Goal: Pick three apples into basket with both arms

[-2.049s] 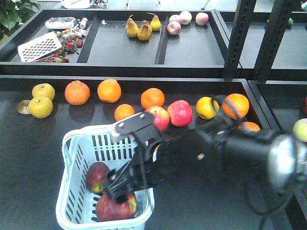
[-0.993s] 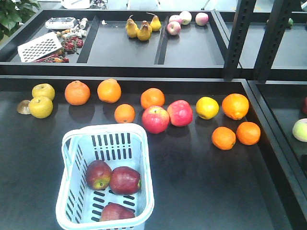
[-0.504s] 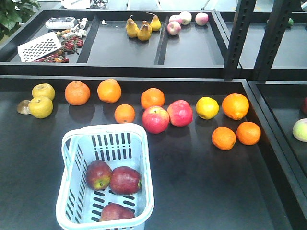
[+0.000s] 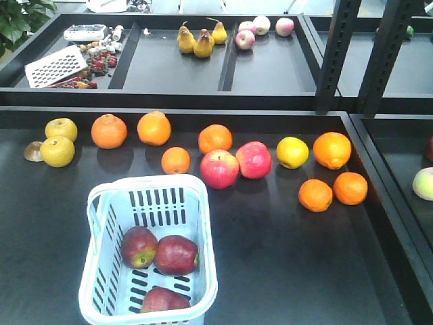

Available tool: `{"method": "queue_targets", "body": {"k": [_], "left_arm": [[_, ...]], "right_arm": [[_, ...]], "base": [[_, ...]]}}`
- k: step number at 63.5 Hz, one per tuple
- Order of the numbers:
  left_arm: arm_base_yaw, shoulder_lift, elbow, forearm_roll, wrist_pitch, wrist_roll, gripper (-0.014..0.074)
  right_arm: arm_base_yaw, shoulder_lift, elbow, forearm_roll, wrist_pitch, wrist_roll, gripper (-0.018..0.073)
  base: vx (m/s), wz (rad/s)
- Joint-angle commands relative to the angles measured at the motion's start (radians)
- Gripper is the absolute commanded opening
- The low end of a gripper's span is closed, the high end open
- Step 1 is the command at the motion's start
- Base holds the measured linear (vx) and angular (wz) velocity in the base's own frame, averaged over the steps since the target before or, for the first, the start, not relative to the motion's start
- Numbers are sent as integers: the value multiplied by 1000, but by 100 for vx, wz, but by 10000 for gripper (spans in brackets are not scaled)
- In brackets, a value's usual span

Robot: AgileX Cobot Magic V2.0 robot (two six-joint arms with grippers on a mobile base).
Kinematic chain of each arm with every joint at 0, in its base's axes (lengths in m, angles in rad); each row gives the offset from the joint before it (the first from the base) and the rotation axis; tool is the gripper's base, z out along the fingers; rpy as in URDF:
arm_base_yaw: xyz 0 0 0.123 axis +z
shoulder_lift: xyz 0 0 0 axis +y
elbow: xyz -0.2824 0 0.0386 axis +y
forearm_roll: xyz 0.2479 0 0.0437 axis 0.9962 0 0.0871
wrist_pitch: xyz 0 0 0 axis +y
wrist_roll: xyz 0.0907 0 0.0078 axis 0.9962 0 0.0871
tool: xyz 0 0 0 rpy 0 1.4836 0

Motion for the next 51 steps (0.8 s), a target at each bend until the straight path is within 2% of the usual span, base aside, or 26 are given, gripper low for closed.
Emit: {"method": "queue_targets", "body": {"k": [1,28,33,40,51], "left_arm": [[2,3,-27,16,-61,-10,-8],[2,-23,-17,17,-69,-10,-6],[2,-65,43,-5,-145,-12,-6],[5,-152,199,-11,-322,-12,-6],[85,-293,487,-75,-601,-12,-6]], "right_arm": [[-4,-3,-25,-6,-59,0,-8],[-4,-3,-25,-6,-59,0,-8],[-4,-3,-25,0,-57,0,-8],[-4,-3,-25,0,-56,0,-8],[-4,-3,-25,0,-56,0,-8]], "base": [[0,0],[0,0],[0,0],[0,0],[0,0]]}}
